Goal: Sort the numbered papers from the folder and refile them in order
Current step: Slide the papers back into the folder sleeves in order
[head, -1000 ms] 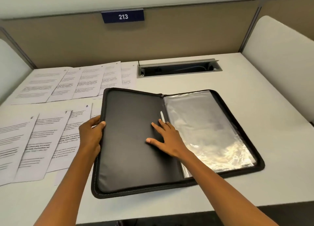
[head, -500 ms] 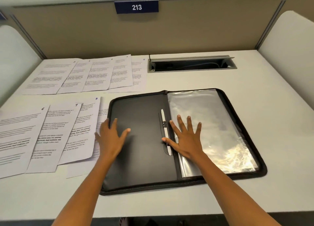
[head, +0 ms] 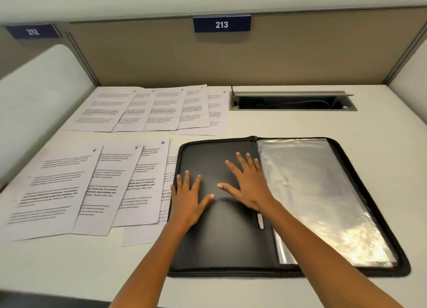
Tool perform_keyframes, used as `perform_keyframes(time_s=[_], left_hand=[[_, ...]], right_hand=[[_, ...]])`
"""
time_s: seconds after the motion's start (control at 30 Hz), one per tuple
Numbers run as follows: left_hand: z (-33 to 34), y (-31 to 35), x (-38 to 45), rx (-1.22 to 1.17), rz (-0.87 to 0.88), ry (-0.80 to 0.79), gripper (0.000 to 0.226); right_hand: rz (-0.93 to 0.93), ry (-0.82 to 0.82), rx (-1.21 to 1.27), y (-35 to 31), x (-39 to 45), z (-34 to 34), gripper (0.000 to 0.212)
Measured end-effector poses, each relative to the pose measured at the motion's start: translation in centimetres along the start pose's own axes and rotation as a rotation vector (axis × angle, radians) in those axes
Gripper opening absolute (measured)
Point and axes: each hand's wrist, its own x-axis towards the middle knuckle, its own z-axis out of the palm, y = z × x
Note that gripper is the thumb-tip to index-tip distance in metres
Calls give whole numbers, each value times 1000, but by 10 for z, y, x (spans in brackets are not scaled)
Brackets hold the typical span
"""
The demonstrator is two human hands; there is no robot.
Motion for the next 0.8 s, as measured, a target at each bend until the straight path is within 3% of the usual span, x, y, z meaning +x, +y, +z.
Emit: perform_keyframes(time_s=[0.3, 0.5, 0.67, 0.8], left_hand=[[-65, -61, 38, 27, -50, 171, 77], [-114, -134, 78, 40, -114, 238, 73], [-146, -211, 115, 37, -186, 285, 68], [-153, -263, 147, 180, -192, 257, 62]], right_hand=[[-168, -35, 89, -81, 85, 4, 83], [-255, -38, 105, -144, 159, 9, 86], [-317, -35, 133, -202, 226, 28, 78], [-370, -10, 117, -240, 278, 49, 64]])
